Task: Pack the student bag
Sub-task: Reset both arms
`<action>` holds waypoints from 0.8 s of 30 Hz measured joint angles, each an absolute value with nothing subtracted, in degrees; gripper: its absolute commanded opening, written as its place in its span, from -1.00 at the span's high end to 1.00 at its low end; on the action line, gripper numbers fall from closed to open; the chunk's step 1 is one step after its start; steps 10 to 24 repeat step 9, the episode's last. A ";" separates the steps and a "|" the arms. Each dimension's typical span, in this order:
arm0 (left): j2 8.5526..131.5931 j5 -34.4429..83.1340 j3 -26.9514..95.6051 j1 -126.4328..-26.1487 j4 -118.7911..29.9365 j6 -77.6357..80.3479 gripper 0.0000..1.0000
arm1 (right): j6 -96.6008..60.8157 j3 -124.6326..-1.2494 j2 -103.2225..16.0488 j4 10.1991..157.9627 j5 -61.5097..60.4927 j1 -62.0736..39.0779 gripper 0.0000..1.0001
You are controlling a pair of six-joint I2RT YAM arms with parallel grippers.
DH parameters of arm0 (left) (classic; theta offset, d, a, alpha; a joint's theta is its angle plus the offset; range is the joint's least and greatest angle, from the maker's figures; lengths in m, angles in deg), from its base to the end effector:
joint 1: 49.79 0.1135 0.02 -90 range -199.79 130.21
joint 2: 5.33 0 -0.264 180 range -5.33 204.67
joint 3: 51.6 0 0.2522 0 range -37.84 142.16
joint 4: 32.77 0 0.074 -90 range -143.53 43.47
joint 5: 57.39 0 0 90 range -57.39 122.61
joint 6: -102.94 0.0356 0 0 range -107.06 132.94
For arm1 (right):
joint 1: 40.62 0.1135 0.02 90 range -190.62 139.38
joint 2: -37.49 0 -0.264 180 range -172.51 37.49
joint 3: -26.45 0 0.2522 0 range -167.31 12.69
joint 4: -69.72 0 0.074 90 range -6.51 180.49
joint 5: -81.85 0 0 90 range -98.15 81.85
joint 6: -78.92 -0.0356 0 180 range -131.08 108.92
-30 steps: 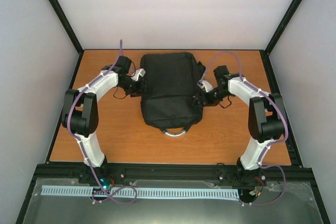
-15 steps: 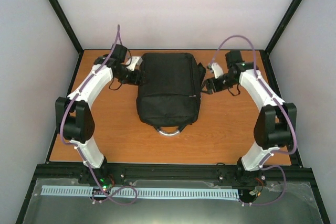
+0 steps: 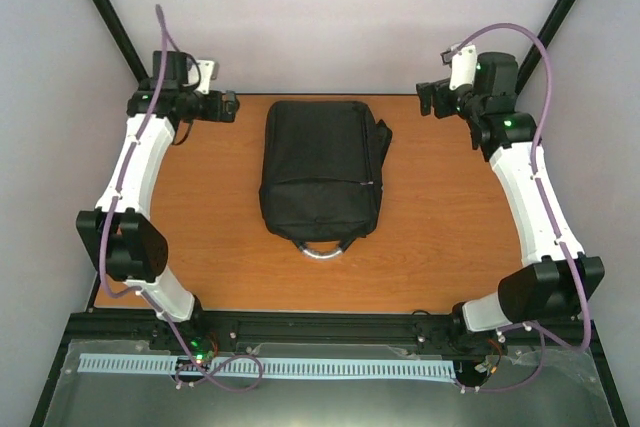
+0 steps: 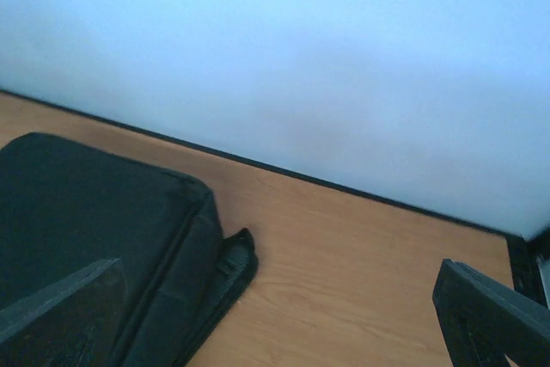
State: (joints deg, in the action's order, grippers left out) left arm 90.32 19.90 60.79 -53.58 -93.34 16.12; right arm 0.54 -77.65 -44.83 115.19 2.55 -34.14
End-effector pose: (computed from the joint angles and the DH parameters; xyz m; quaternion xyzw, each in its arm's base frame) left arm 0.3646 -0.0320 0.3736 0.0989 0.9099 -0.1039 0.3891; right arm 0.3159 0.0425 0.4249 -0.1815 0.8151 0.0536 0.5475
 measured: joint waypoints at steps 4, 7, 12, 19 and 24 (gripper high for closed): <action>88.09 21.41 57.33 -51.27 -89.73 13.67 -0.99 | -5.62 -73.28 -45.05 112.48 -5.47 -34.17 -1.00; 85.08 21.45 52.18 -51.62 -88.70 12.53 -0.99 | -7.72 -69.52 -44.59 112.83 -8.77 -34.17 -1.00; 83.61 21.32 50.23 -51.79 -88.77 12.49 -1.00 | -8.29 -67.40 -43.52 113.22 -9.32 -34.17 -1.00; 83.61 21.32 50.23 -51.79 -88.77 12.49 -1.00 | -8.29 -67.40 -43.52 113.22 -9.32 -34.17 -1.00; 83.61 21.32 50.23 -51.79 -88.77 12.49 -1.00 | -8.29 -67.40 -43.52 113.22 -9.32 -34.17 -1.00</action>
